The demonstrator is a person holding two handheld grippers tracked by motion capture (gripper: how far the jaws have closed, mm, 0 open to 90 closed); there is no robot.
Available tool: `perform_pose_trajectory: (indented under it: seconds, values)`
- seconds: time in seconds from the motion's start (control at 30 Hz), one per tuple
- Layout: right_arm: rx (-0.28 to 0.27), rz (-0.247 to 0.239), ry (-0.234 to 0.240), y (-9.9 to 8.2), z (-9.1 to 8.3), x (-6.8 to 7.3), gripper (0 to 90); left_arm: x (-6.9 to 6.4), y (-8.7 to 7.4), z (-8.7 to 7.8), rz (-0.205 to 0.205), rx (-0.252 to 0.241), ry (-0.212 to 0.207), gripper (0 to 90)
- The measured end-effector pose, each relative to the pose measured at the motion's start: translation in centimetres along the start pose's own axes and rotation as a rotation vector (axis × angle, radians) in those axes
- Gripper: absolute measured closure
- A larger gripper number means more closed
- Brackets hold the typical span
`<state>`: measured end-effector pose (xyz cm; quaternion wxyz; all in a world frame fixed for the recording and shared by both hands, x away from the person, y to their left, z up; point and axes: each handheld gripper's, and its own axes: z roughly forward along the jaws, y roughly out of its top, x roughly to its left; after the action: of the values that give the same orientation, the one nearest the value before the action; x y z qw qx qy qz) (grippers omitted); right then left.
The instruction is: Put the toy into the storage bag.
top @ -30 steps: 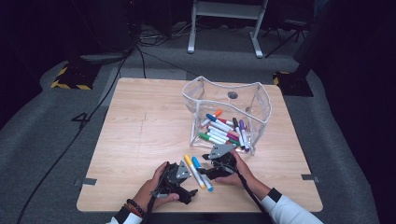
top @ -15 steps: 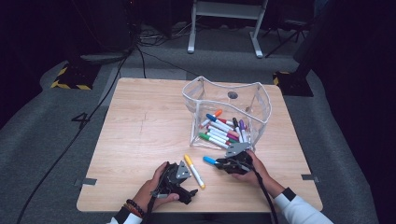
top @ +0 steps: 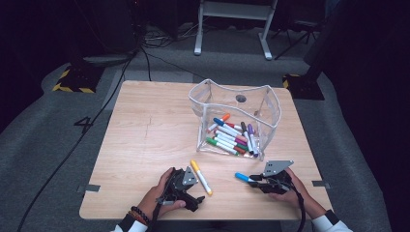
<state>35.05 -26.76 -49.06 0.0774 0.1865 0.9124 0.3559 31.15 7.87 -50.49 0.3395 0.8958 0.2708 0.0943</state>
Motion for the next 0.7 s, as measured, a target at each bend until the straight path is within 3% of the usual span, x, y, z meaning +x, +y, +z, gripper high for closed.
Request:
perform_pose_trajectory:
  seconds: [0.07,0.3,0.4,0.7]
  values:
    - [-0.012,0.015,-0.002,0.2,0.4,-0.2,67.0,0.0,0.0,0.0,0.0,0.001,0.0,0.2]
    - [-0.047,0.014,-0.005,1.4,1.9,-0.2,68.9,0.0,0.0,0.0,-0.002,0.0,0.0,0.3]
    - [-0.047,0.02,-0.005,1.7,2.1,-0.3,74.9,0.0,0.0,0.0,-0.001,0.0,-0.001,0.3]
    - [-0.051,0.026,-0.027,1.1,1.6,-0.5,75.5,0.0,0.1,0.1,-0.002,0.001,0.0,0.3]
